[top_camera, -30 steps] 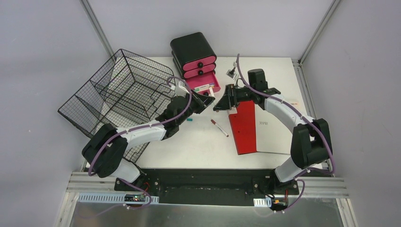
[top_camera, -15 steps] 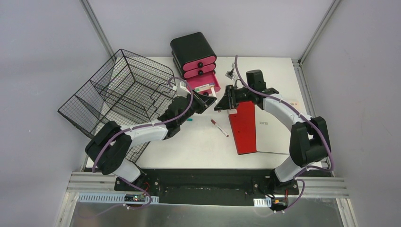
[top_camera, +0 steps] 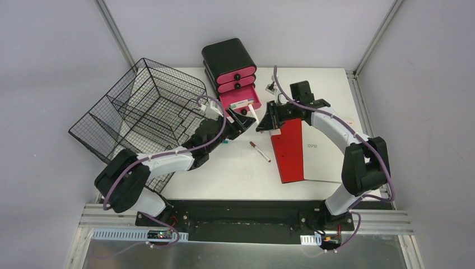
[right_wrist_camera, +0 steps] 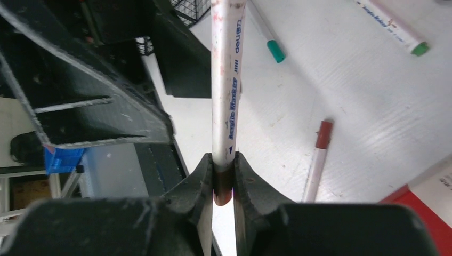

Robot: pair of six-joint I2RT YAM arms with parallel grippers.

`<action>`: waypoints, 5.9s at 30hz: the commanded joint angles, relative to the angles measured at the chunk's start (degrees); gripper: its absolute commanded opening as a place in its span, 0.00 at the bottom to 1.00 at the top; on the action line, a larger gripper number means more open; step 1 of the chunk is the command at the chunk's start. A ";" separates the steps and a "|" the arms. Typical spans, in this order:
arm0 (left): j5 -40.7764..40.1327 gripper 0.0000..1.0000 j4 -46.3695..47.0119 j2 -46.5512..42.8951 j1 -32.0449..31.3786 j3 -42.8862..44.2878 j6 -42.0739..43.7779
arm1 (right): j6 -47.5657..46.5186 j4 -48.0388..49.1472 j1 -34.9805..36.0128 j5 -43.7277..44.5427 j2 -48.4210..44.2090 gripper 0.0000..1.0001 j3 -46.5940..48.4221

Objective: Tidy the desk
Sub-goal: Pick up the stationery from the center of the board, then place the stationery in the drawer, then pick up the stationery from the center of the board.

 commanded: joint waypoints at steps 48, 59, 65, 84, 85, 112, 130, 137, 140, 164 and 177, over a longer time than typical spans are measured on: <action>-6.95 0.99 -50.89 -36.38 0.93 -7.03 49.94 | -67.54 -3.81 13.17 65.94 36.86 0.12 46.50; -6.06 0.99 -50.79 -38.44 0.93 -7.79 49.15 | -64.30 -1.56 14.33 68.86 37.16 0.53 45.36; -2.86 0.99 -48.06 -38.27 0.93 -8.67 48.42 | -55.67 -8.50 14.44 64.34 30.42 0.60 42.77; 23.02 0.94 -5.12 -4.42 -0.96 -5.18 21.04 | -28.66 -21.26 0.44 28.35 -7.71 0.65 12.72; 22.29 0.94 -4.52 -1.93 -2.03 -3.95 20.24 | -28.01 -21.21 -1.48 26.79 -9.09 0.65 11.70; -14.49 0.73 -81.54 32.00 -14.71 53.77 0.39 | -22.88 -17.65 -19.80 5.63 -20.73 0.68 2.90; -14.58 0.65 -95.18 43.96 -14.72 67.27 0.32 | -25.73 -18.56 -9.70 14.12 -20.28 0.68 3.35; -13.81 0.55 -96.36 44.39 -14.70 66.28 -0.66 | -26.14 -18.51 -7.92 14.10 -21.48 0.68 3.24; -13.90 0.54 -96.37 44.00 -14.66 65.32 -1.07 | -26.39 -18.66 -7.19 14.09 -21.56 0.68 3.26; -19.97 0.21 -98.00 40.99 -14.78 57.95 1.37 | -27.54 -18.49 -2.32 17.33 -22.20 0.68 3.01; -30.57 0.00 -92.89 34.89 -14.74 49.39 15.35 | -30.89 -20.22 -3.86 16.81 -22.62 0.69 3.03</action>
